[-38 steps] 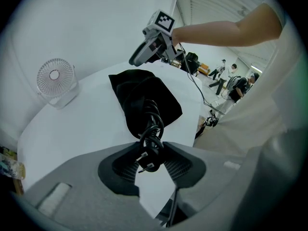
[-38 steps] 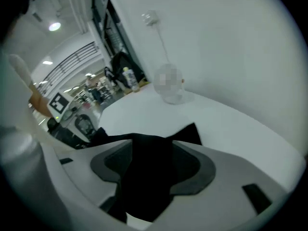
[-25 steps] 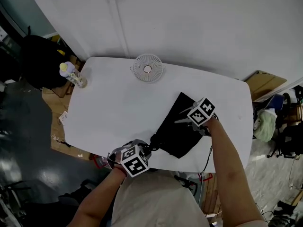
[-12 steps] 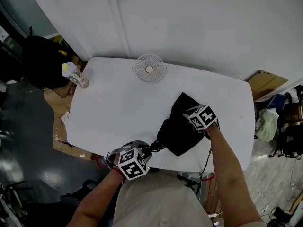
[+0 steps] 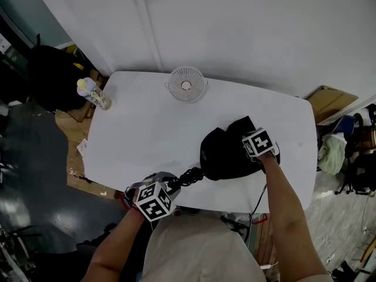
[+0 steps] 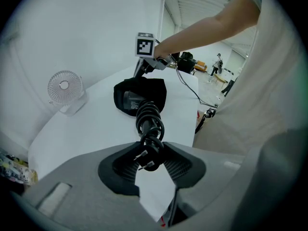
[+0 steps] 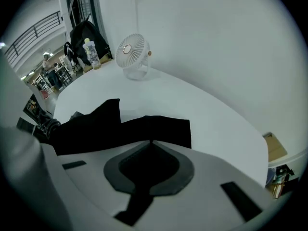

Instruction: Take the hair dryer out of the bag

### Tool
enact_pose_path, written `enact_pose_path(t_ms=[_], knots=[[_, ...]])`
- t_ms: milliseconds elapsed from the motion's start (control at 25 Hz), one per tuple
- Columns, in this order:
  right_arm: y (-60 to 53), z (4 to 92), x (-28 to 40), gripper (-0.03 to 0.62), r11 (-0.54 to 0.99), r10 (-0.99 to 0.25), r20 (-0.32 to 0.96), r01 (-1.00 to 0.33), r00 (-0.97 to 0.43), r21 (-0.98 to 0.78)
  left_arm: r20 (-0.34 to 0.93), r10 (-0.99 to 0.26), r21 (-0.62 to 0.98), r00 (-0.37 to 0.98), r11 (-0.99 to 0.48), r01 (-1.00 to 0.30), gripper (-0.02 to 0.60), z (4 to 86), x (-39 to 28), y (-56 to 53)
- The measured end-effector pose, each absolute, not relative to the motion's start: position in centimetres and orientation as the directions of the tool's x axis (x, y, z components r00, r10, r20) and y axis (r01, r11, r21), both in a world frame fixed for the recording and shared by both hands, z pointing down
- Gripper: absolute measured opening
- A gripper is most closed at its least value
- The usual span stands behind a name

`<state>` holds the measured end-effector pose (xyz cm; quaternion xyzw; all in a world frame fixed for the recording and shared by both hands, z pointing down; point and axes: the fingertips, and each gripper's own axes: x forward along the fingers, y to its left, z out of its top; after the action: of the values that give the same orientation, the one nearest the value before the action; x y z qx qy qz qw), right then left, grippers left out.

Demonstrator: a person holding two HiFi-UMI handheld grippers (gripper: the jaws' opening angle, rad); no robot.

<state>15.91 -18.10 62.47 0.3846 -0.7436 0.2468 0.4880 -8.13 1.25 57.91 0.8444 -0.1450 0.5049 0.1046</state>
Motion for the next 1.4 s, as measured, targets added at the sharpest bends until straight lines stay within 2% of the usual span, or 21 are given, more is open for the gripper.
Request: enact_pose_path(t_ms=[720, 1400], knots=[[-14.8, 63.0, 22.8, 0.025, 0.501, -0.341, 0.935, -0.86, -0.095, 0.096, 0.862, -0.218, 0.082, 0.458, -0.832, -0.549, 0.147, 59.0, -9.3, -2.5], [-14.4, 62.6, 25.4, 0.025, 0.431, -0.382, 0.921, -0.897, -0.08, 0.101, 0.859, -0.398, 0.026, 0.323, -0.596, -0.803, 0.147, 60.5, -13.5, -5.7]])
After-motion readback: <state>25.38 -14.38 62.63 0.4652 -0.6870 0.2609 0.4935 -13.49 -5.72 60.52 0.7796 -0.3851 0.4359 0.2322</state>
